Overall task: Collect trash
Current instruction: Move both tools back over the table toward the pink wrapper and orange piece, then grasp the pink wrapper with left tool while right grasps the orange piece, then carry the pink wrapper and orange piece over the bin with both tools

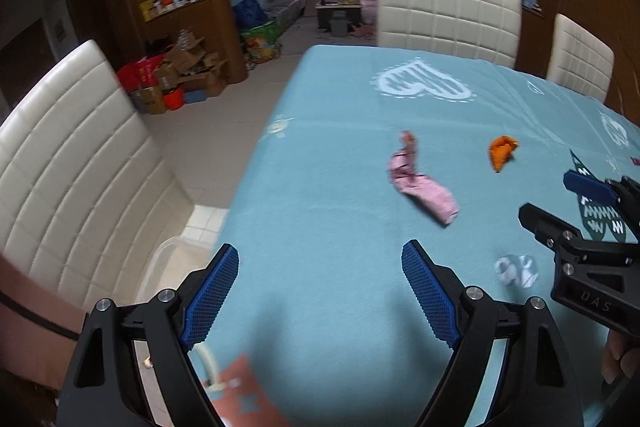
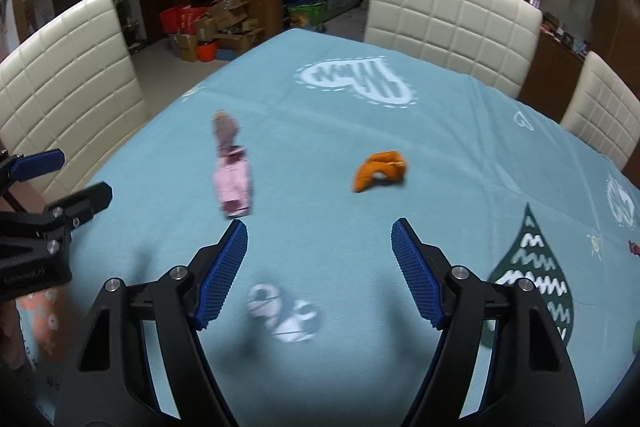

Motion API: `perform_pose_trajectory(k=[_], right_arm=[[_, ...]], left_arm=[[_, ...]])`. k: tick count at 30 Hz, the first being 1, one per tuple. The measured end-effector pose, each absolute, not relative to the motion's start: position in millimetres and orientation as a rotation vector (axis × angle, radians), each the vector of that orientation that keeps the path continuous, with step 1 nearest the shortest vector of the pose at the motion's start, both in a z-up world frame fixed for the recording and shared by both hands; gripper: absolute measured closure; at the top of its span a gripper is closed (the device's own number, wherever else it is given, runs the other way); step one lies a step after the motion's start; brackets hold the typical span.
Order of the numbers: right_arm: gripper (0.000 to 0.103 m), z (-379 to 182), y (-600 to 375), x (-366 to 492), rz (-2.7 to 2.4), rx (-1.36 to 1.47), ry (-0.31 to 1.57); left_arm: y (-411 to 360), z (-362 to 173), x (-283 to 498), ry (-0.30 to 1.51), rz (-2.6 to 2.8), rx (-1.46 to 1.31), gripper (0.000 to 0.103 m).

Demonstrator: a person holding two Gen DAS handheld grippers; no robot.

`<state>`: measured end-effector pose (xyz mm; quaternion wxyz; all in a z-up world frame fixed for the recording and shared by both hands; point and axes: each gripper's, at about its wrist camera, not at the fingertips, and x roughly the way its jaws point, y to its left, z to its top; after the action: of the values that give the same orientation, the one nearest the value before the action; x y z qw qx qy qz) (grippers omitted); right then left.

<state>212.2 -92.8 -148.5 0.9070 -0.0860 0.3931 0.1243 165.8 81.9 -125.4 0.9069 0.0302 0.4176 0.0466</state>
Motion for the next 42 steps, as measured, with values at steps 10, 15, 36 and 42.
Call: perform_pose_trajectory(k=[10, 15, 36, 42], right_arm=[[0.029, -164, -122, 257, 0.244, -0.171, 0.838], [0.029, -168, -125, 281, 0.256, -0.136, 0.853], [0.073, -178, -107, 287, 0.243, -0.172, 0.869], [0.073, -159, -86, 260, 0.277, -0.223, 0.825]], left_arm=[[30, -136, 228, 0.878, 0.066, 0.180, 0.021], [27, -147, 253, 0.906, 0.076, 0.183, 0.021], [36, -158, 255, 0.887, 0.063, 0.211, 0.084], [51, -143, 231, 0.861, 0.068, 0.195, 0.084]])
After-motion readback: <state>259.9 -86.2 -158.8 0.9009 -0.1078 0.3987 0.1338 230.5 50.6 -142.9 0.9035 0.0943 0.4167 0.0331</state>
